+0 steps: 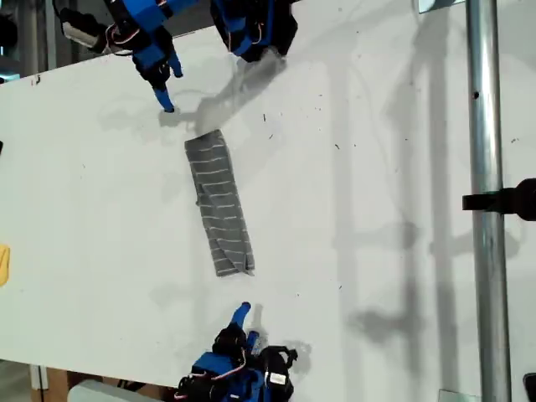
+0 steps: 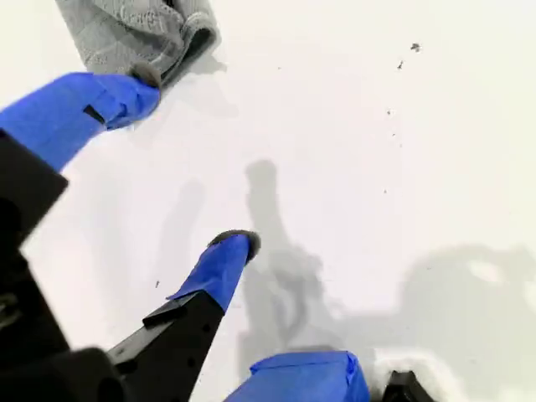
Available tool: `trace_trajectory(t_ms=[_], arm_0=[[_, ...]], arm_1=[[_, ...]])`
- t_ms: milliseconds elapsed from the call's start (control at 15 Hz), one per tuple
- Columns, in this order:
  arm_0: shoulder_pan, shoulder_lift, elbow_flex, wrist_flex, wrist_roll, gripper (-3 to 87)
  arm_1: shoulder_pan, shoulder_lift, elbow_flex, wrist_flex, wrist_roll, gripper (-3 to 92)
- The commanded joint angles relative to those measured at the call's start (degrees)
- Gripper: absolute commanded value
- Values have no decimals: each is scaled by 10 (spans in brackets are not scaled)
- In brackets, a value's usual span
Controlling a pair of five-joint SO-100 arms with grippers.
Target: Grasp corners of a towel and fold twice.
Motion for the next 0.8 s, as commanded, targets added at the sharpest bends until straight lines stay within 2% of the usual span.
trace_trajectory(t_ms=[0, 133, 200, 267, 333, 533, 733], arm_0=[[67, 116, 61, -63, -25, 116], [85, 142, 142, -140, -18, 70], [88, 234, 219, -180, 0, 40], [86, 389, 294, -166, 22, -6], [80, 442, 324, -144, 25, -25], [80, 441, 338, -144, 30, -24], [76, 441, 339, -134, 32, -23]], arm_1=[[-11, 40, 25, -33, 9, 434], [-67, 13, 38, -77, -18, 457], [-80, -11, 54, -110, -37, 462], [-87, -39, 77, -154, -56, 465], [-96, -71, 95, -200, -70, 465], [-99, -214, 111, -328, -96, 463], [-116, -323, 100, -403, -102, 471]])
